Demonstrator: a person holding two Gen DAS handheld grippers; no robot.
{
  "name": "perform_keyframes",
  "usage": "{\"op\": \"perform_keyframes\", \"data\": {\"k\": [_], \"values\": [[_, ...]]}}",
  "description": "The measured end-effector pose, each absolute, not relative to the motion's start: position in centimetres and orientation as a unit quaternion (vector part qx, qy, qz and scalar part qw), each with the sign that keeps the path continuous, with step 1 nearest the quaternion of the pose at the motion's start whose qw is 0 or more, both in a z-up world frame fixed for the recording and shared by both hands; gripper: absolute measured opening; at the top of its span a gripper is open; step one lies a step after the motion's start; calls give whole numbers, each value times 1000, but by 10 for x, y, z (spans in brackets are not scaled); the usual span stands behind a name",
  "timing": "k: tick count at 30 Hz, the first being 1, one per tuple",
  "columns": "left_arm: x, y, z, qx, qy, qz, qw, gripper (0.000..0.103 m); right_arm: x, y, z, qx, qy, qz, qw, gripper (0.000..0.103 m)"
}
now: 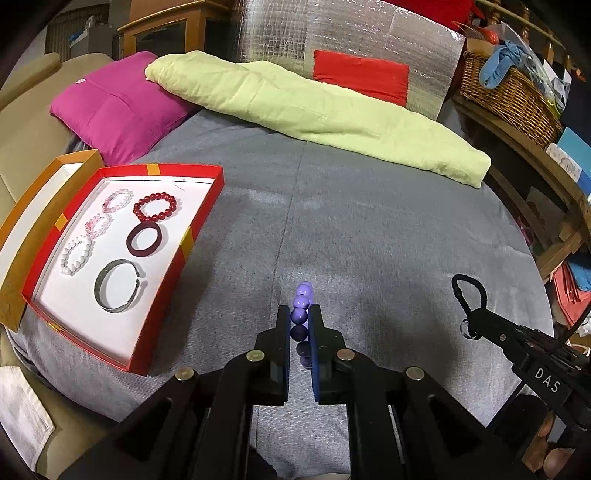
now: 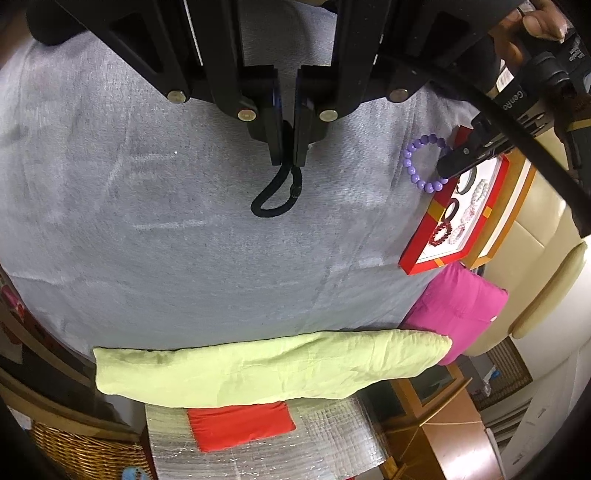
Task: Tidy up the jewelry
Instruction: 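Carry the purple bracelet and black hair tie over to the tray, then lower the purple bracelet and hair tie into the tray with both tools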
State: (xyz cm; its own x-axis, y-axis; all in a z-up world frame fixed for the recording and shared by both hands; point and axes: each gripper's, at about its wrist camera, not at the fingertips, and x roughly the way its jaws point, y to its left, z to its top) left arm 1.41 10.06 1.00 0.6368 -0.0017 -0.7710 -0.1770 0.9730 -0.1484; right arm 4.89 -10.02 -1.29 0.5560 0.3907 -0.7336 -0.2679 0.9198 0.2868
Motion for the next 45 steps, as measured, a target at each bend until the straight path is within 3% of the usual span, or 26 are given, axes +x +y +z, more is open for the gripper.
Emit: {"op": "perform_keyframes", "data": {"k": [16, 45], "values": [[11, 167, 25, -147, 402, 105, 898, 9, 63, -43, 10, 32, 425, 246, 870, 6], [14, 322, 5, -170, 413, 219, 868, 9, 98, 159, 28, -53, 435, 369, 819, 6]]}}
